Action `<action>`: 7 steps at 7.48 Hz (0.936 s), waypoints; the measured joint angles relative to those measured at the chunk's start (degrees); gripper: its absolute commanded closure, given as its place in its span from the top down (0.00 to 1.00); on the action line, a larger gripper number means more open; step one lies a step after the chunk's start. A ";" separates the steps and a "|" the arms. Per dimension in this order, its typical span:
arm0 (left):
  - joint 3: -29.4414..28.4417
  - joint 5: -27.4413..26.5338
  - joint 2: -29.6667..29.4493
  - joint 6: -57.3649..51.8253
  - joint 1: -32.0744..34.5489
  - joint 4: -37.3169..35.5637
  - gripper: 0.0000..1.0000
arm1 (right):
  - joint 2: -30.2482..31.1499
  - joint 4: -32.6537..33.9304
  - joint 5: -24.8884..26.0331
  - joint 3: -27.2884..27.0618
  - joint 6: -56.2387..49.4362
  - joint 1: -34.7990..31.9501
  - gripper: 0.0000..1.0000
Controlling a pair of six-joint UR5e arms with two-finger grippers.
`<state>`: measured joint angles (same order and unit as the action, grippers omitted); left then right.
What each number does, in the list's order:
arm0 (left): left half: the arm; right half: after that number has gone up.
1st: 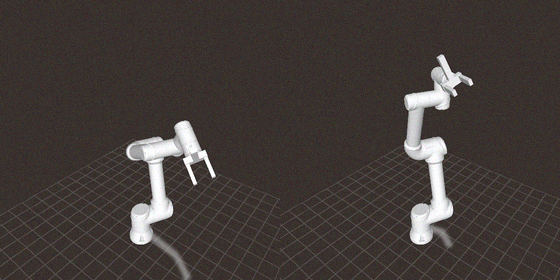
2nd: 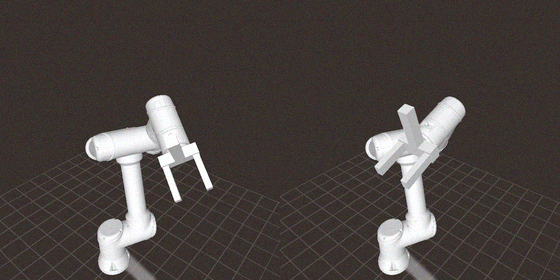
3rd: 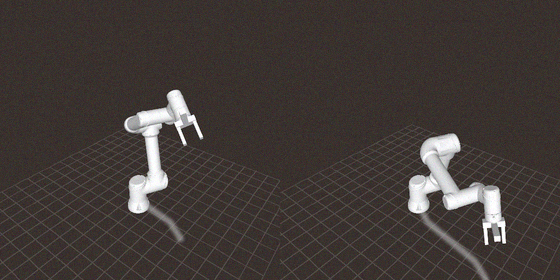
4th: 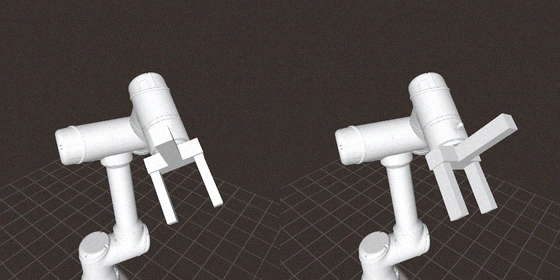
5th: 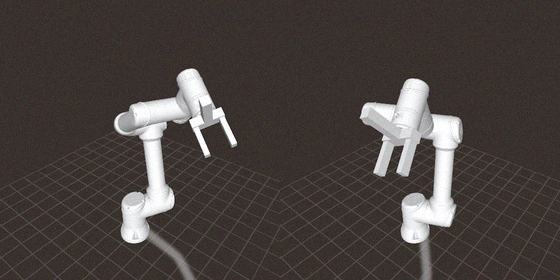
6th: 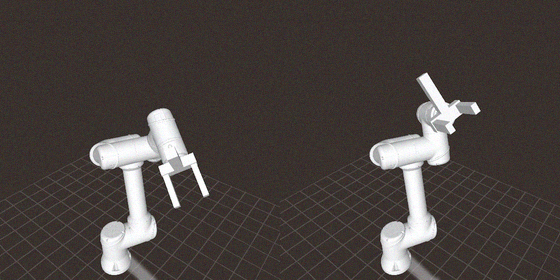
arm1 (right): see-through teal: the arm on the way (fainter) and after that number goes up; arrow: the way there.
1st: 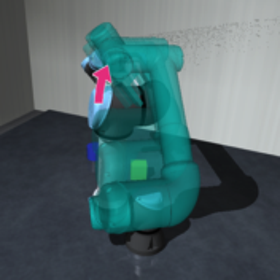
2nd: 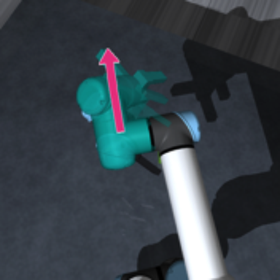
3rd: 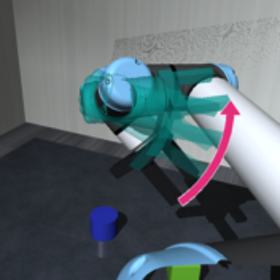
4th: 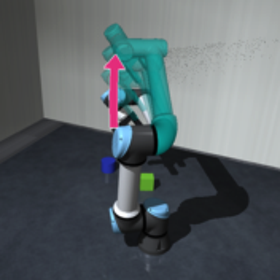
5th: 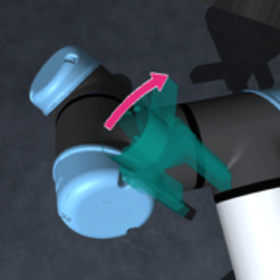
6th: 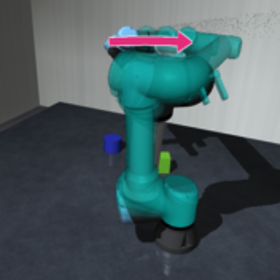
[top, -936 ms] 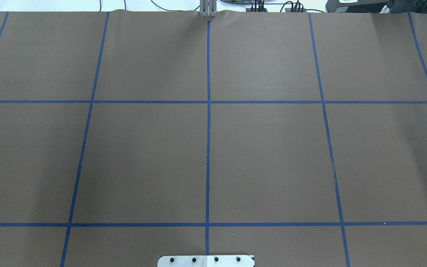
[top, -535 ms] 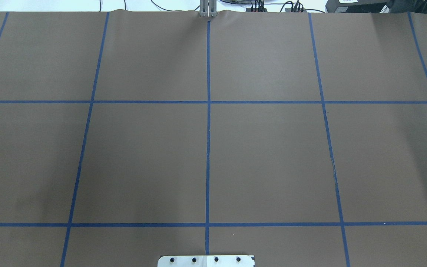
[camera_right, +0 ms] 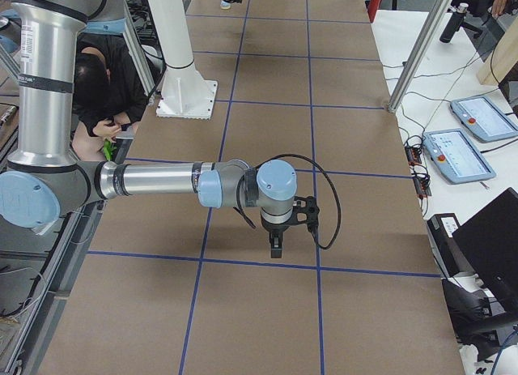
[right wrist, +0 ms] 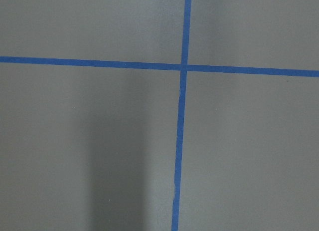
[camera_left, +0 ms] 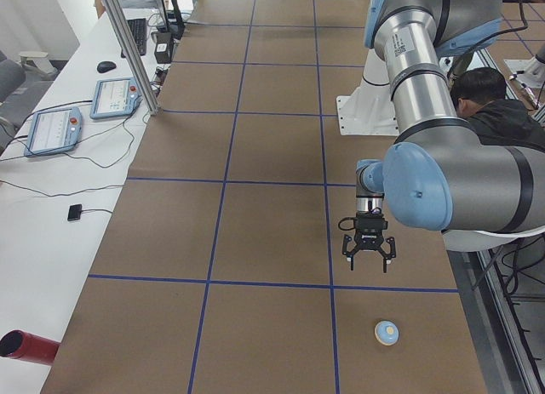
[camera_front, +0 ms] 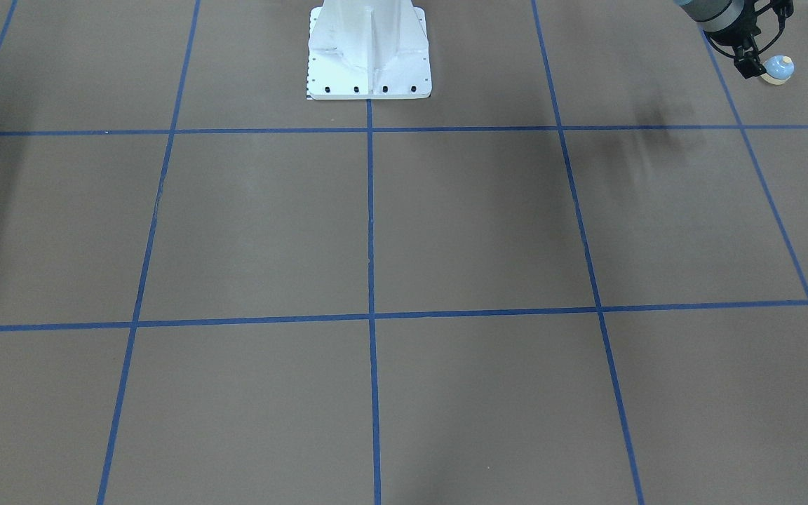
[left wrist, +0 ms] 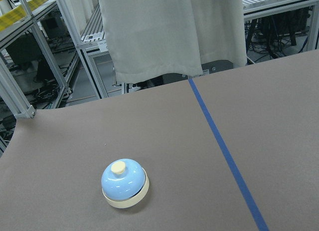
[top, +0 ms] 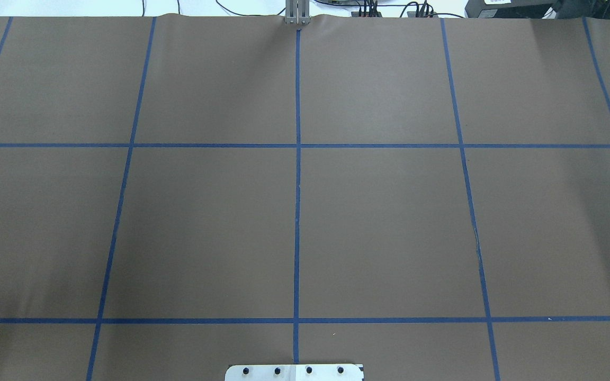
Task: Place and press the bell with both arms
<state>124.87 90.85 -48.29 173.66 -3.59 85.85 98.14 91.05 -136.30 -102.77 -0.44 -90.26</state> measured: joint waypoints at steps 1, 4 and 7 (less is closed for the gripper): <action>-1.56 0.34 0.22 3.42 -1.41 0.37 1.00 | 0.04 0.00 0.03 -0.33 -0.02 0.00 1.00; -8.55 1.06 0.46 9.20 -4.12 5.86 1.00 | 0.39 0.00 -0.01 -1.18 -0.09 0.00 1.00; -13.23 4.50 0.48 14.89 -9.71 11.05 1.00 | 1.28 0.00 0.09 -2.42 -0.09 0.00 1.00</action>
<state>111.64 95.36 -47.81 188.55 -13.30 96.90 99.41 91.05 -136.21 -105.19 -0.53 -90.26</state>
